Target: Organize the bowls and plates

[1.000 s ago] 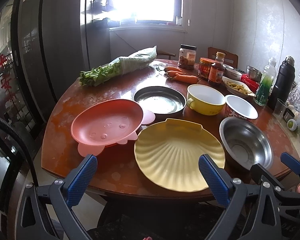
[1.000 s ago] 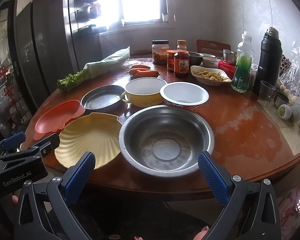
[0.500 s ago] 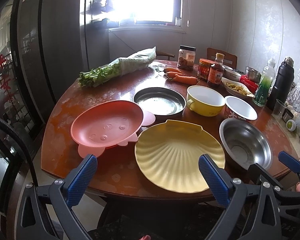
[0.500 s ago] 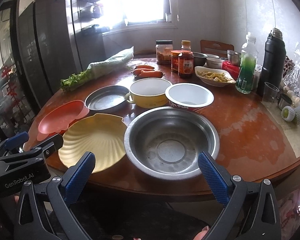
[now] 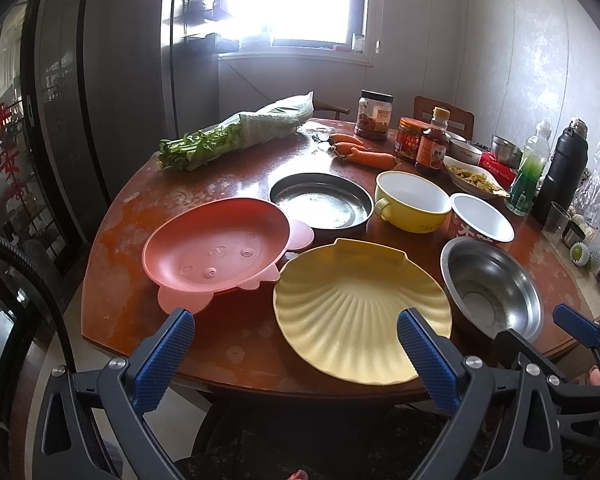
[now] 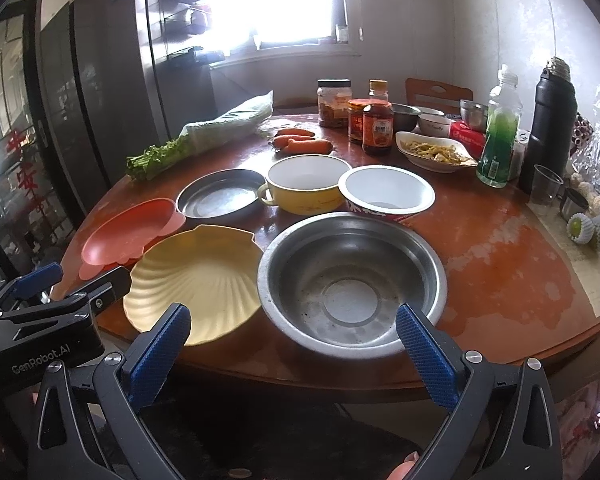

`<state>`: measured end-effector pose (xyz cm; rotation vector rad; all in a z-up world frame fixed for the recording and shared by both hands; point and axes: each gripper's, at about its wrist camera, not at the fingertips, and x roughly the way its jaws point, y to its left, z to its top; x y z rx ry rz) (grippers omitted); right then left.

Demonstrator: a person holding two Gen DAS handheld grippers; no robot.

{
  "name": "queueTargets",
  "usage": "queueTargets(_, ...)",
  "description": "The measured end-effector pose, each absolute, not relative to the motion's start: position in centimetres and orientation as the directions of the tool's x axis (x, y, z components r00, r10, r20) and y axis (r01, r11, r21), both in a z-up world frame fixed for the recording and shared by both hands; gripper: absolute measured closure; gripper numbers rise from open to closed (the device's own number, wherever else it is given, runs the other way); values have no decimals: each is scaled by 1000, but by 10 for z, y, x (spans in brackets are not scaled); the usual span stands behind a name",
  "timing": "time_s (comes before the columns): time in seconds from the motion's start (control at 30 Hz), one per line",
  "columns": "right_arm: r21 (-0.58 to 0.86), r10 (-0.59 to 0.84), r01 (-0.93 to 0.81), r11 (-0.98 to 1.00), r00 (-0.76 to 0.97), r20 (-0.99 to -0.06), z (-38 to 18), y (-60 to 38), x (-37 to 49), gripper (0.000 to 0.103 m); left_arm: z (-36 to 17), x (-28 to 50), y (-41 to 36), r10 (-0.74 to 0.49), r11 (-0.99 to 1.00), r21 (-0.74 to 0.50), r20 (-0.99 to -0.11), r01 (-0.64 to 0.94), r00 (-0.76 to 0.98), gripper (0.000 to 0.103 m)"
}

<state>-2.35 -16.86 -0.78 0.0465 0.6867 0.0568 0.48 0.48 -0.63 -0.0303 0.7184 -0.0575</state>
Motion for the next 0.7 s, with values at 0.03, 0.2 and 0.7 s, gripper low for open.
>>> queueTargets(0.03, 61, 69, -39, 997, 773, -631, -7, -167, -23, 1, -6, 6, 7, -64, 998, -51, -659, 40, 749, 1)
queueTargets(0.2, 60, 85, -60, 996, 769, -633, -5, -160, -19, 1, -7, 7, 15, -59, 998, -59, -666, 27, 744, 1)
queueTargets(0.7, 63, 201, -207, 976, 760, -618, 27, -108, 31, 1, 4, 32, 93, 11, 986, -115, -677, -121, 736, 1)
